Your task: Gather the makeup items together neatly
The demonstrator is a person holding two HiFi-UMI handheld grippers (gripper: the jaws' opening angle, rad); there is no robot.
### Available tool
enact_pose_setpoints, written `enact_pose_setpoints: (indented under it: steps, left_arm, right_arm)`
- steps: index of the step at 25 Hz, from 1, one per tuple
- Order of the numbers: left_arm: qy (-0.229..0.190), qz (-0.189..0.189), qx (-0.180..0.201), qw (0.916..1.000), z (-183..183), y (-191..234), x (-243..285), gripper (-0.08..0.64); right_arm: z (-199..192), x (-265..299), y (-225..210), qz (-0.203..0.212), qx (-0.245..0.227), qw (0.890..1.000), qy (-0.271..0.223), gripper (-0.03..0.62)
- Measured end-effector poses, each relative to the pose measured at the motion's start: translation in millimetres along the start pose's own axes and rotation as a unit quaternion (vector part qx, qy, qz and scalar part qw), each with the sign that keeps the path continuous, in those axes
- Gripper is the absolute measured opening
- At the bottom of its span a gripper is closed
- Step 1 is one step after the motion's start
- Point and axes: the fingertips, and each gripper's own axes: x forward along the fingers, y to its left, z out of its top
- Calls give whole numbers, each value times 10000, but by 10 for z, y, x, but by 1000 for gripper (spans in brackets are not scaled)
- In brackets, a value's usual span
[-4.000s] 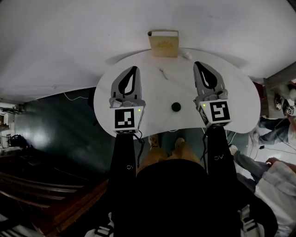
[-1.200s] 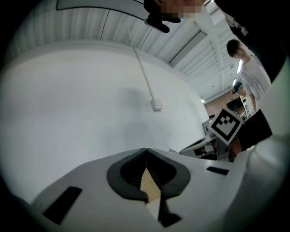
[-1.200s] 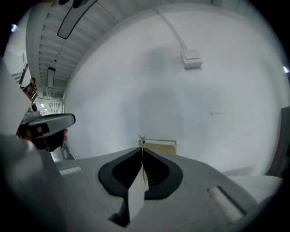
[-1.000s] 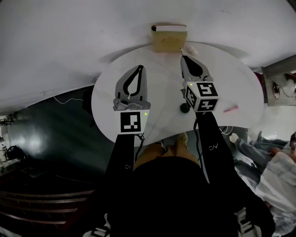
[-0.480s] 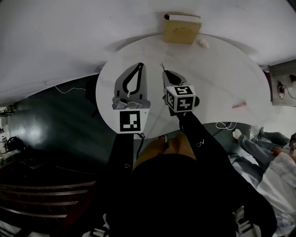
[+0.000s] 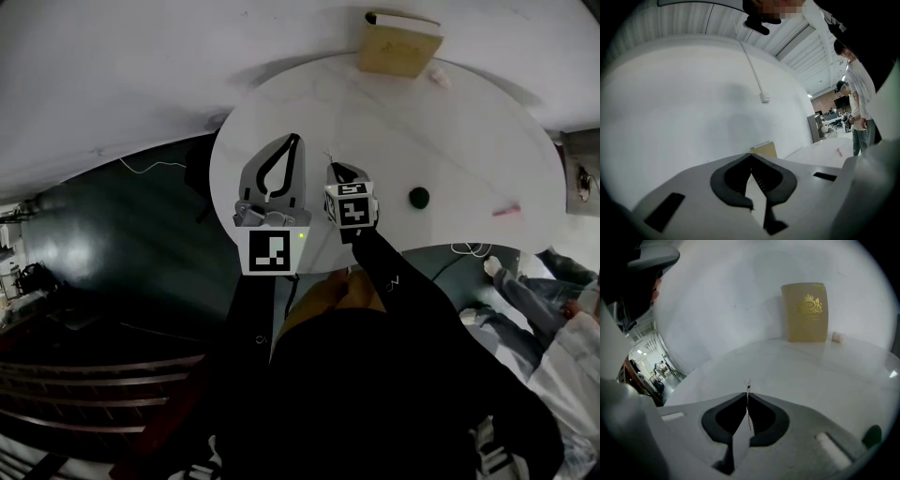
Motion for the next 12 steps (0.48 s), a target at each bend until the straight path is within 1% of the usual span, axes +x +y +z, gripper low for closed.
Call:
enact_pose_setpoints:
  steps: [1, 2, 4, 6, 10, 12]
  left_arm:
    - [-44, 22, -162, 9999, -15, 5, 1, 9]
    - [-11, -45, -80, 10000, -35, -2, 6, 9]
    - [118, -246, 207, 9994, -74, -35, 22, 9]
    - [146, -388, 238, 9989, -83, -77, 49, 9]
    - [104, -547, 183, 9983, -76, -149, 82, 9]
    - [22, -591, 170, 9981, -45, -168, 95, 9]
  right_arm:
    - [-51, 35, -22, -67, 10, 9999, 81, 14]
    - [-99, 64, -44, -126, 19, 9998, 154, 14]
    - [-162, 100, -67, -195, -15, 9995, 254, 15]
    - [-173, 115, -38, -160, -132, 9994, 280, 31]
    - [-146, 131, 40, 18, -328, 9993, 173, 71]
    - [-30, 33, 26, 13, -414, 9991, -34, 75]
